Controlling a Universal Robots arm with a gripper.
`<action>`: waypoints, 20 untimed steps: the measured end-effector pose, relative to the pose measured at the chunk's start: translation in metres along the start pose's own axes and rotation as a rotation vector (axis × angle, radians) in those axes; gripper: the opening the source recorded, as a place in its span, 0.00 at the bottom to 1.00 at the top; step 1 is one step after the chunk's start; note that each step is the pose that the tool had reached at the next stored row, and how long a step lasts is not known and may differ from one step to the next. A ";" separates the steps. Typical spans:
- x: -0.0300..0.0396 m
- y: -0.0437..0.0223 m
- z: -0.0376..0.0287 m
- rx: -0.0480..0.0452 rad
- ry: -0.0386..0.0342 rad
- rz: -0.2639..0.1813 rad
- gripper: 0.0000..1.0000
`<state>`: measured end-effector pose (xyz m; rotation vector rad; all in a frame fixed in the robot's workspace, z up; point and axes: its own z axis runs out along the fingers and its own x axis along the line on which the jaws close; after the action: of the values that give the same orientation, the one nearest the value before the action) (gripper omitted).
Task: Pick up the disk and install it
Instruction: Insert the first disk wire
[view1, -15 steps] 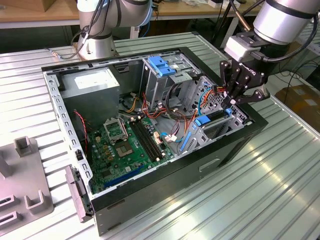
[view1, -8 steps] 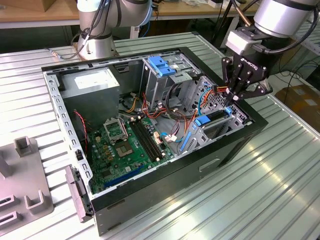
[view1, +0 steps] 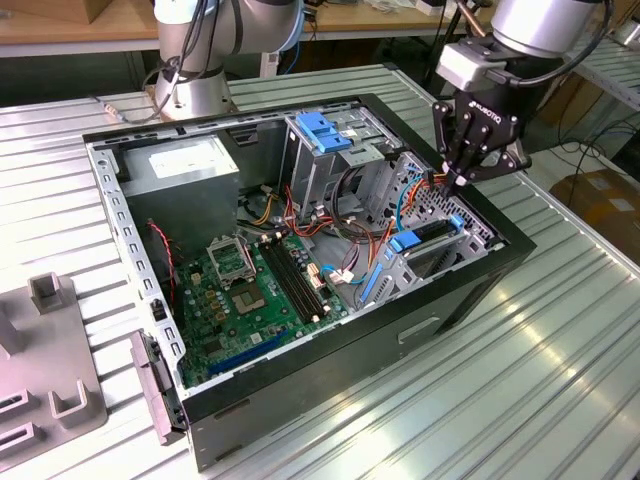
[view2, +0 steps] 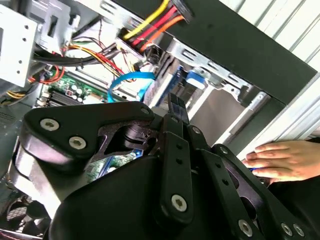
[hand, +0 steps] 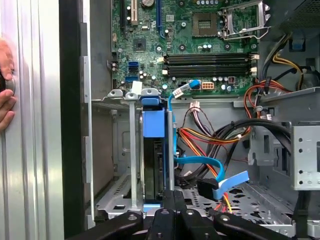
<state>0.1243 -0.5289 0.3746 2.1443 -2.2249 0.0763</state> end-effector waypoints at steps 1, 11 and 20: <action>-0.0032 -0.0002 -0.0004 0.0001 0.0025 0.000 0.11; -0.0424 -0.0016 -0.0035 0.0028 0.0613 -0.005 0.11; -0.0451 -0.0016 -0.0028 0.0220 0.0646 -0.190 0.11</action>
<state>0.1275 -0.4838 0.3742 2.3170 -1.9851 0.1603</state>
